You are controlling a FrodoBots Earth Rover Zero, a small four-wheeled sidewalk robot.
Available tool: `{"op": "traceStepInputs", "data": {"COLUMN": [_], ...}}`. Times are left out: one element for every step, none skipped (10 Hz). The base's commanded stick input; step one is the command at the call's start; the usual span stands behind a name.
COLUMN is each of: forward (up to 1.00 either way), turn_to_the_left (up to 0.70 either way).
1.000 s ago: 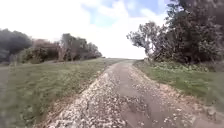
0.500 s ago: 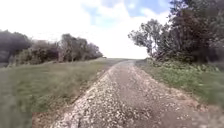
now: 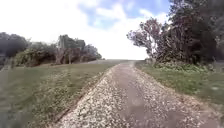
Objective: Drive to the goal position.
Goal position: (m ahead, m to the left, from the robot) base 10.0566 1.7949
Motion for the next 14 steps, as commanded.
{"op": "traceStepInputs", "data": {"forward": [0.85,0.85,0.85,0.85,0.85,0.85,0.85,0.85,0.85,0.85,0.85,0.85,0.85,0.85], "turn_to_the_left": [-0.02,-0.02,-0.02,-0.02,-0.02,-0.02,-0.02,-0.02,-0.02,-0.02,-0.02,-0.02,-0.02,-0.02]}}
